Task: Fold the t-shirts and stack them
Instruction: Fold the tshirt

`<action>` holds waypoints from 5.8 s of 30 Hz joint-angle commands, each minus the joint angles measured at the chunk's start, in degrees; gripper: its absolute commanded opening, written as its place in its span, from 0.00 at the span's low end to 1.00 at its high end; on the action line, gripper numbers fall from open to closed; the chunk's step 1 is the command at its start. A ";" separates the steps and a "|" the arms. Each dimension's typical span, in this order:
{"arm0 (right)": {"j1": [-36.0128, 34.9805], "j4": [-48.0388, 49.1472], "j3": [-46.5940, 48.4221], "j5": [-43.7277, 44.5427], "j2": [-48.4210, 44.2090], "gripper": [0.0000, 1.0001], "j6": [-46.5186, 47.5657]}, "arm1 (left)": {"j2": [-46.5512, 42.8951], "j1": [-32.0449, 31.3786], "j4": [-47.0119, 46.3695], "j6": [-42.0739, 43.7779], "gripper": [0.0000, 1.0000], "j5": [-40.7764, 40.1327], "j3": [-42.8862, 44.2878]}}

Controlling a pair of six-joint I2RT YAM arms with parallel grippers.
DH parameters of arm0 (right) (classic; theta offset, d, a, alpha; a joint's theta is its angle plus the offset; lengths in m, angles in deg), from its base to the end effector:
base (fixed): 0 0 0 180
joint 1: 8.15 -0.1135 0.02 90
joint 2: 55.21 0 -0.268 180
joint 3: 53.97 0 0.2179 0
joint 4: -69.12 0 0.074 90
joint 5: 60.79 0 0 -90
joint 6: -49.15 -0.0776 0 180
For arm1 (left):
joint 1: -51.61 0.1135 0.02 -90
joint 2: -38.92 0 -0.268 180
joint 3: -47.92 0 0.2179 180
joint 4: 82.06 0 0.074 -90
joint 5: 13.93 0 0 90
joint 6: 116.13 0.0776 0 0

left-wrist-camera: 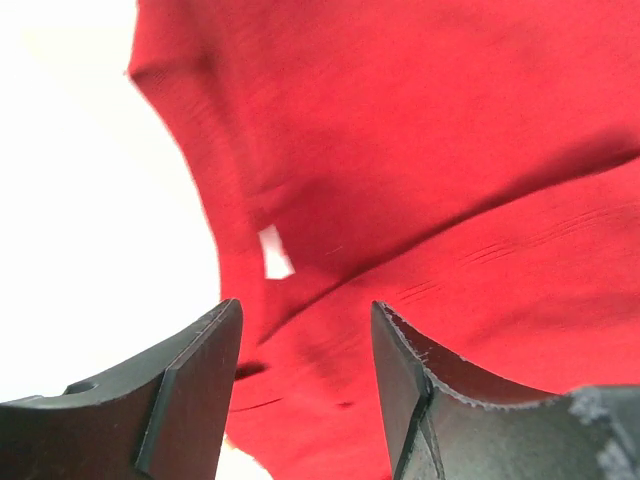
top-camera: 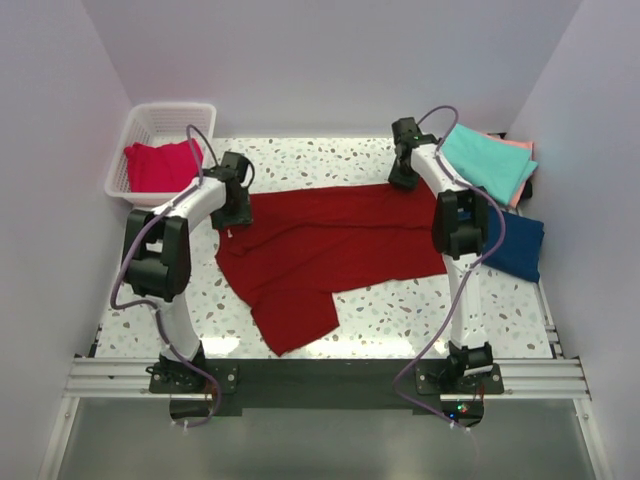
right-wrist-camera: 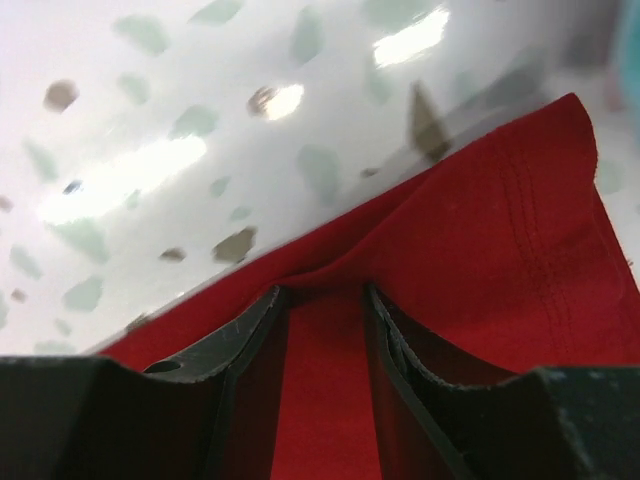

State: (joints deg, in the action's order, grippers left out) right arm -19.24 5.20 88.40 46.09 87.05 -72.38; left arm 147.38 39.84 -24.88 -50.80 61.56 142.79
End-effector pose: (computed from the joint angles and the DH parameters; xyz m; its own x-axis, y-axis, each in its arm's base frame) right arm 0.5100 0.0770 0.1449 -0.7811 0.3568 -0.5124 0.4108 0.9117 0.0087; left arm 0.3621 -0.0556 0.1757 -0.8887 -0.2276 -0.3980 -0.2798 0.9569 0.0775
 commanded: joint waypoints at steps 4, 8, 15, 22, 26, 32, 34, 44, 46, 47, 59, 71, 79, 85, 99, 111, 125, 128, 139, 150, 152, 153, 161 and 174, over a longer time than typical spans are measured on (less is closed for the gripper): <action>3.18 0.21 2.29 2.74 3.82 0.39 0.41 | 4.99 -0.27 -3.57 1.47 0.60 4.12 6.71; 2.04 10.93 -4.21 -0.89 -3.19 0.38 2.17 | 8.25 -0.10 -8.39 0.67 0.61 6.94 11.35; -3.66 13.75 -2.82 -1.15 -9.79 0.40 9.37 | 21.39 0.34 -6.75 0.67 0.66 4.22 25.58; -7.45 12.70 -2.46 -2.64 -15.07 0.40 11.31 | 32.07 0.87 1.44 -1.00 0.66 1.23 38.35; -8.15 13.05 -4.13 -4.49 -17.71 0.40 10.96 | 34.09 1.40 1.17 -0.82 0.67 -0.61 41.76; -9.21 12.00 -4.05 -8.53 -17.28 0.41 10.96 | 36.64 1.84 -3.04 1.37 0.67 -1.06 47.05; -9.47 10.95 -3.60 -9.50 -17.10 0.41 10.35 | 34.89 1.84 -8.28 3.91 0.69 0.61 45.74; -10.70 12.52 -11.24 -10.82 -20.26 0.40 8.59 | 22.35 1.75 -20.52 6.38 0.82 5.09 35.03; -10.70 12.70 -12.04 -10.56 -20.70 0.40 8.41 | 20.22 1.40 -21.68 6.39 0.84 6.15 33.09; -10.70 12.70 -12.65 -10.56 -20.79 0.40 8.15 | 19.60 1.31 -20.81 6.21 0.84 7.54 33.52; -10.70 10.16 -13.71 -8.10 -19.83 0.40 6.39 | 20.91 -2.99 -6.13 3.75 0.81 9.93 38.26; -10.79 7.95 -14.15 -7.04 -18.68 0.39 5.69 | 23.72 -4.49 -3.58 2.69 0.63 11.34 35.54; -10.79 7.25 -15.29 -6.07 -19.30 0.38 5.43 | 25.04 -5.11 -2.87 2.61 0.54 11.95 35.63; -10.79 6.99 -15.29 -5.99 -19.12 0.38 5.43 | 25.74 -5.63 -3.31 2.52 0.50 12.39 35.80; -10.70 6.72 -15.47 -5.55 -19.74 0.37 5.69 | 27.85 -5.81 -2.87 2.61 0.38 11.69 37.74; -10.79 6.90 -16.87 -5.72 -20.35 0.36 5.43 | 24.26 -6.69 -2.17 2.78 0.01 9.93 36.07; -10.71 6.64 -18.28 -6.77 -20.62 0.36 5.34 | 14.06 -11.51 3.10 3.13 0.00 7.30 25.27; -10.79 6.55 -17.93 -7.21 -19.91 0.36 5.42 | 11.95 -12.22 5.82 2.69 0.00 4.49 22.19; -10.88 5.06 -15.38 -9.50 -17.10 0.36 5.78 | 7.38 -14.42 13.92 -1.35 0.12 -1.06 14.54; -12.29 2.33 -9.94 -12.57 -12.80 0.36 6.66 | 1.05 -14.77 11.64 -0.90 0.46 -2.28 13.39; -12.90 2.24 -9.15 -13.45 -11.92 0.36 6.83 | 0.96 -14.51 11.54 -1.87 0.49 -5.61 13.83; -13.16 2.15 -8.88 -14.33 -11.74 0.36 7.09 | 1.22 -14.25 11.72 -2.83 0.50 -6.15 14.62; -19.93 3.73 -7.56 -15.31 -12.79 0.37 10.60 | 9.82 -4.41 7.42 -2.67 0.48 4.65 20.76; -28.63 4.70 -2.20 -16.71 -9.19 0.37 13.34 | 27.14 1.66 9.96 -3.19 0.47 12.13 39.22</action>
State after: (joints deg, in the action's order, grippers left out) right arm -47.24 9.00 81.78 30.86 76.45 -60.44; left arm 172.37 39.69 -15.07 -53.14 70.61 177.85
